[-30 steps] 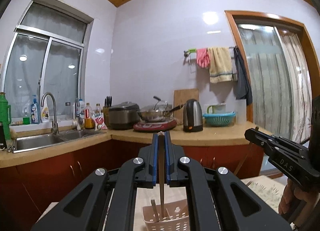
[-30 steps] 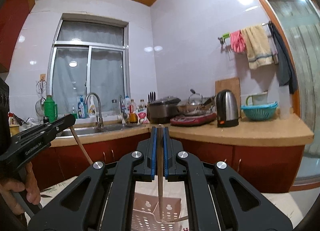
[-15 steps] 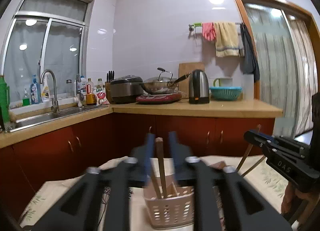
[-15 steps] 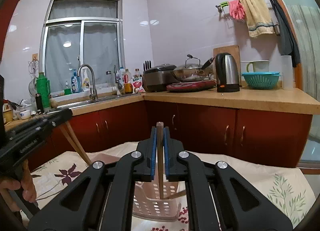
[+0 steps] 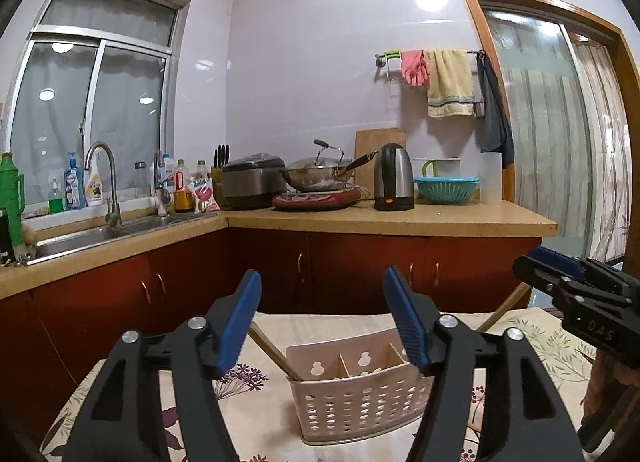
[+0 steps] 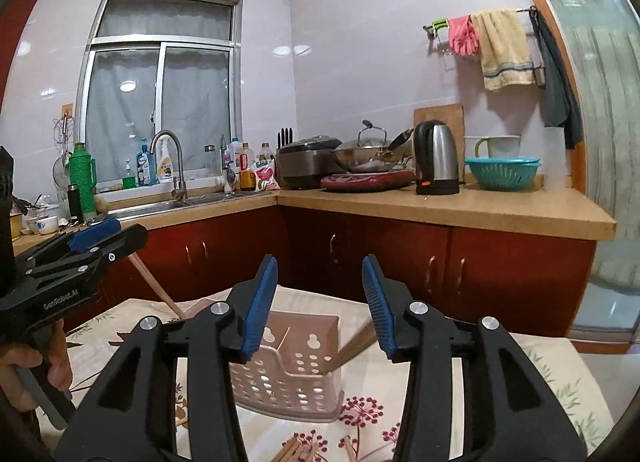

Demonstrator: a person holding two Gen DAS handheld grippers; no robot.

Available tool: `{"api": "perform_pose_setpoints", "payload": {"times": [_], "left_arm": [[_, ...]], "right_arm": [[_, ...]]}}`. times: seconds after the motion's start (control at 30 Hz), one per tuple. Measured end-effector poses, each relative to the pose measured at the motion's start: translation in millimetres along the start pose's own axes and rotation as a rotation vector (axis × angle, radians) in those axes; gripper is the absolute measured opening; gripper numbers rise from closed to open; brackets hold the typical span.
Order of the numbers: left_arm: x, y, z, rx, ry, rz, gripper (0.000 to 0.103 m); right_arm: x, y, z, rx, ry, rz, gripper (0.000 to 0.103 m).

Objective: Organize utensils
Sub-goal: 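Move the open right gripper back down to the chopstick pile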

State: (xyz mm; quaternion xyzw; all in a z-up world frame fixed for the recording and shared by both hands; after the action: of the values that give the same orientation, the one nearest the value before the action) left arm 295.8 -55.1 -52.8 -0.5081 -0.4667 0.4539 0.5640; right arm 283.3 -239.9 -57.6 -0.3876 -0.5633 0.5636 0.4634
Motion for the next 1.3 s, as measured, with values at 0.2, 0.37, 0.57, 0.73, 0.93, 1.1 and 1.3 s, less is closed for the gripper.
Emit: {"api": "perform_pose_setpoints", "payload": {"times": [0.2,0.37,0.57,0.73,0.93,1.1,1.3], "left_arm": [[-5.4,-1.7,22.9,-0.003,0.002,-0.013,0.065],[-10.7,18.1,44.5,0.045,0.0,-0.005,0.065],[-13.2,65.4,66.2,0.151,-0.015,0.024,0.065],[-14.4,104.4,83.2,0.233,-0.031,0.033,0.065],[-8.1,135.2,102.6,0.297,-0.058,0.035,0.065],[-4.8,155.3,118.5,0.332,-0.072,0.027,0.065],[-1.3,172.6,129.7,0.365,-0.084,0.034,0.065]], "right_arm": [[-0.8,5.2,32.6,0.002,0.031,0.029,0.045],[-1.5,25.0,58.1,0.032,0.055,0.04,0.045],[-4.6,65.0,84.5,0.103,0.073,0.014,0.045],[-3.7,104.4,104.1,0.171,0.088,-0.01,0.045],[9.6,147.3,122.6,0.231,0.086,0.003,0.044],[7.9,175.2,134.5,0.274,0.106,0.019,0.043],[-27.6,198.2,142.5,0.325,0.193,0.012,0.042]]}}
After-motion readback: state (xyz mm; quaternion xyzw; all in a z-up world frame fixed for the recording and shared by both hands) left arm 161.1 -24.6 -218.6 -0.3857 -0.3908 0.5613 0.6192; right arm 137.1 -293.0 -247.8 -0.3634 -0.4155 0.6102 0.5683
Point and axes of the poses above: each gripper's, at about its wrist camera, not at the fingertips, and z roughly against the way its jaws point, x to its left, y to its underside, the point moved 9 cm from there along -z, roughly the way its jaws point, and after that the axes turned 5 degrees about -x, right-handed, at the moved point
